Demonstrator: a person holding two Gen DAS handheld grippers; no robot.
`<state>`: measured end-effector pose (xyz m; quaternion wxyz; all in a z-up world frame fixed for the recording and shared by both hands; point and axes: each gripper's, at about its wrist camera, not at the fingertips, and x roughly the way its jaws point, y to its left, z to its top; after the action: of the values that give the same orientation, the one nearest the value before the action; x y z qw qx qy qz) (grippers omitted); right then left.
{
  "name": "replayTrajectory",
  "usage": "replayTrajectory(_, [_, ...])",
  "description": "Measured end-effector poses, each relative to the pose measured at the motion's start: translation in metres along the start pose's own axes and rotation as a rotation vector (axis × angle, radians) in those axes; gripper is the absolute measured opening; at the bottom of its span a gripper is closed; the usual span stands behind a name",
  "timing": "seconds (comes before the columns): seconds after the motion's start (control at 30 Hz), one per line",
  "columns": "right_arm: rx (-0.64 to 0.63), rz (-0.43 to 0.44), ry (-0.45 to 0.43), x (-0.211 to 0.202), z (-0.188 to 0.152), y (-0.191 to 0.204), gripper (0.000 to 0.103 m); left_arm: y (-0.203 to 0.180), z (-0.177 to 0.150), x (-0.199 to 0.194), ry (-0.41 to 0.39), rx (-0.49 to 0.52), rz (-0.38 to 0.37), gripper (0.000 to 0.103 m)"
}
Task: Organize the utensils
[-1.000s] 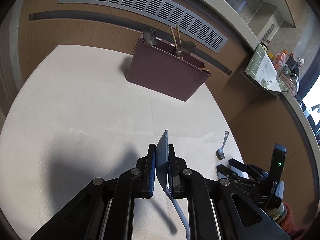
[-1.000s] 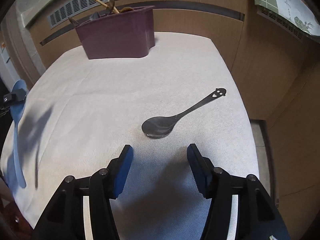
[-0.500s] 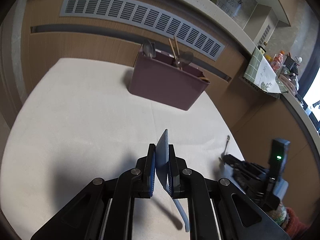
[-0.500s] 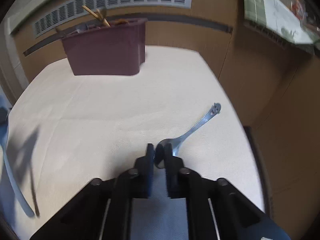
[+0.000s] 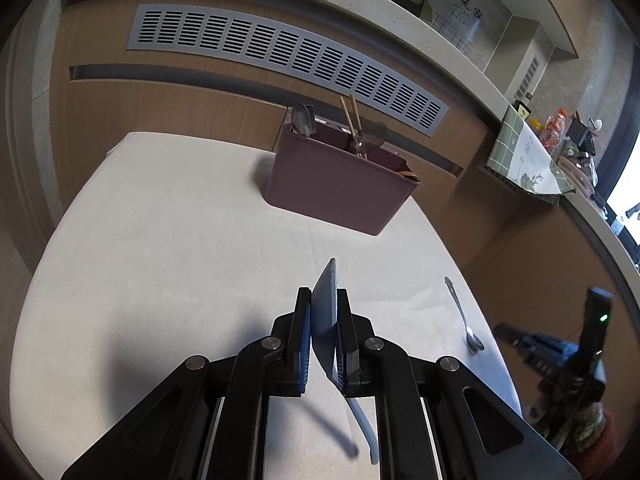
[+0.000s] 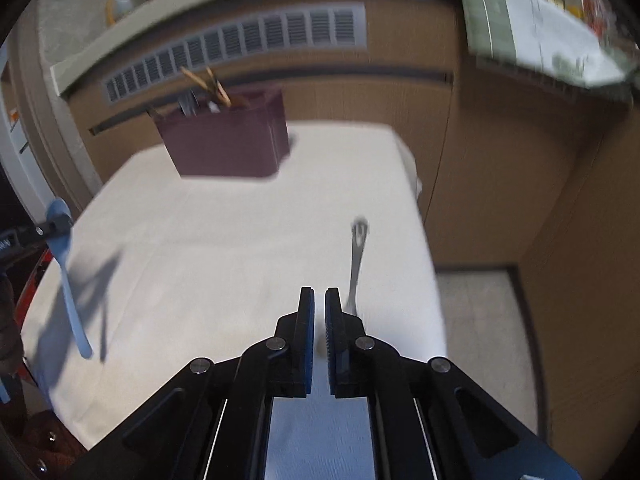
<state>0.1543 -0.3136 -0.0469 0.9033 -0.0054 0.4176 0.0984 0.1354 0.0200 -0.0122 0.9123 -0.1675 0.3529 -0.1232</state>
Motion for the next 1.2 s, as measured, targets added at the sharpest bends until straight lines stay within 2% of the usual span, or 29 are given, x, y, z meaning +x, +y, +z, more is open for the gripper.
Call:
replayTrajectory(0.17, [0.042,-0.038,0.089,0.024,-0.035,-0.005,0.015,-0.001,-0.002,0.004,0.017,0.007,0.011,0.011])
replayTrajectory(0.23, [0.052,-0.028,0.068,0.022,-0.038,-0.008,0.017,-0.002,-0.002,0.007,0.025,0.008,0.011,0.011])
replayTrajectory(0.33, [0.086,0.005,0.08,0.024,-0.035,-0.009,0.029,-0.005,-0.003,0.011,0.036,0.013,0.008,0.011])
replayTrajectory(0.4, [0.087,0.028,0.075,0.028,-0.034,-0.006,0.043,-0.005,-0.004,0.012,0.041,0.015,0.007,0.011])
replayTrajectory(0.43, [0.064,0.018,0.077,0.029,-0.033,-0.001,0.044,-0.005,-0.004,0.013,0.042,0.015,0.008,0.011])
replayTrajectory(0.5, [0.013,-0.015,0.079,0.034,-0.029,0.004,0.043,-0.004,-0.004,0.013,0.044,0.014,0.011,0.011])
replayTrajectory(0.67, [0.065,-0.085,0.049,0.042,-0.021,-0.004,0.041,-0.001,-0.003,0.013,0.044,0.009,0.017,0.011])
replayTrajectory(0.77, [0.042,-0.124,0.04,0.045,-0.019,0.001,0.04,0.001,-0.004,0.014,0.044,0.003,0.022,0.011])
replayTrajectory(0.8, [0.03,-0.132,0.035,0.044,-0.02,0.003,0.03,0.001,-0.004,0.014,0.045,0.003,0.022,0.011])
replayTrajectory(0.83, [0.021,-0.138,0.027,0.043,-0.02,0.003,0.025,0.001,-0.004,0.014,0.044,0.004,0.024,0.011])
replayTrajectory(0.87, [0.015,-0.15,0.015,0.04,-0.02,0.003,0.025,0.001,-0.004,0.014,0.042,0.006,0.027,0.011])
replayTrajectory(1.0, [-0.039,-0.208,-0.134,0.012,-0.015,0.001,0.025,0.001,-0.002,0.013,0.036,0.011,0.035,0.011])
replayTrajectory(1.1, [-0.09,-0.203,-0.245,-0.018,-0.003,0.006,0.025,-0.001,-0.002,0.015,0.037,0.013,0.033,0.011])
replayTrajectory(1.2, [-0.133,-0.2,-0.318,-0.039,0.012,0.015,0.025,-0.003,-0.002,0.016,0.043,0.022,0.028,0.011])
